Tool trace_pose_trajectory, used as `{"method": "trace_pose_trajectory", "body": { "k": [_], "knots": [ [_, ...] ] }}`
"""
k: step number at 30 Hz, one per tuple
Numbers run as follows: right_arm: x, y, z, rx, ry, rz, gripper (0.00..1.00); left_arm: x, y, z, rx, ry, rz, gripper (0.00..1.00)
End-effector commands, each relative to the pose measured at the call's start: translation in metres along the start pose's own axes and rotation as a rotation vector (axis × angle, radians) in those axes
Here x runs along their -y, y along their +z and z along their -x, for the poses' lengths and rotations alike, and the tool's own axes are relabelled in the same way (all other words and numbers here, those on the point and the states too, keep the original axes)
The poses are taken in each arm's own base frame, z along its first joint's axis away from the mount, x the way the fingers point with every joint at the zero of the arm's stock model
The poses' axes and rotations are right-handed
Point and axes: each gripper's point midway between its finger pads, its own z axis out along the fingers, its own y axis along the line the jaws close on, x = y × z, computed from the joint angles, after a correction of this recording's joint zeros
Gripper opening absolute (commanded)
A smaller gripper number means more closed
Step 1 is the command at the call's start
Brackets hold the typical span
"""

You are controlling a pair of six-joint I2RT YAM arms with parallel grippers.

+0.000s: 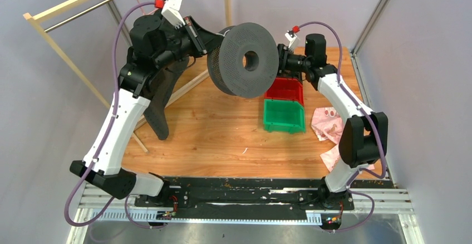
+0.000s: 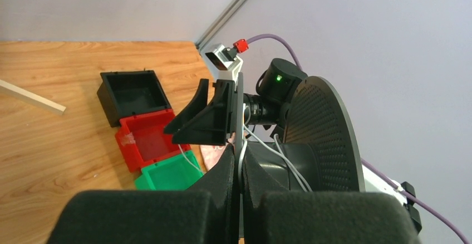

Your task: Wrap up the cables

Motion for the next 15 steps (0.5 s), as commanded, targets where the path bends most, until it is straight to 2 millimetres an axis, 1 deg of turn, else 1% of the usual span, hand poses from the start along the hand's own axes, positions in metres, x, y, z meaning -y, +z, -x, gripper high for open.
{"method": "trace_pose_trajectory", "body": {
  "k": [1, 2, 6, 9, 13, 15],
  "knots": [
    [-0.0168, -0.0117, -0.0082, -0.056, -0.049, 0.074, 0.61, 0.0272, -0.0058, 0.0218, 0.063, 0.036, -0.083, 0.00],
    [-0.0168, -0.0129, -0.0099, -0.055, -0.051, 0.071, 0.58, 0.0265, -0.0049, 0.0215, 0.062, 0.036, -0.082, 0.00],
    [-0.0169, -0.0138, -0.0131, -0.058, -0.050, 0.076, 0.40, 0.0256, -0.0020, 0.0214, 0.061, 0.031, -0.084, 0.00],
    [-0.0150, -0.0129, -0.0119, -0.055, -0.049, 0.069, 0.32, 0.0257, 0.0001, 0.0215, 0.060, 0.031, -0.089, 0.00],
    [-0.0161, -0.0130, -0.0105, -0.054, -0.049, 0.071, 0.15, 0.0244, 0.0016, 0.0217, 0.061, 0.031, -0.086, 0.00],
    [-0.0122, -0.0155, -0.0101, -0.047, -0.046, 0.054, 0.07, 0.0229, 0.0021, 0.0220, 0.064, 0.030, -0.080, 0.00]
  ]
}}
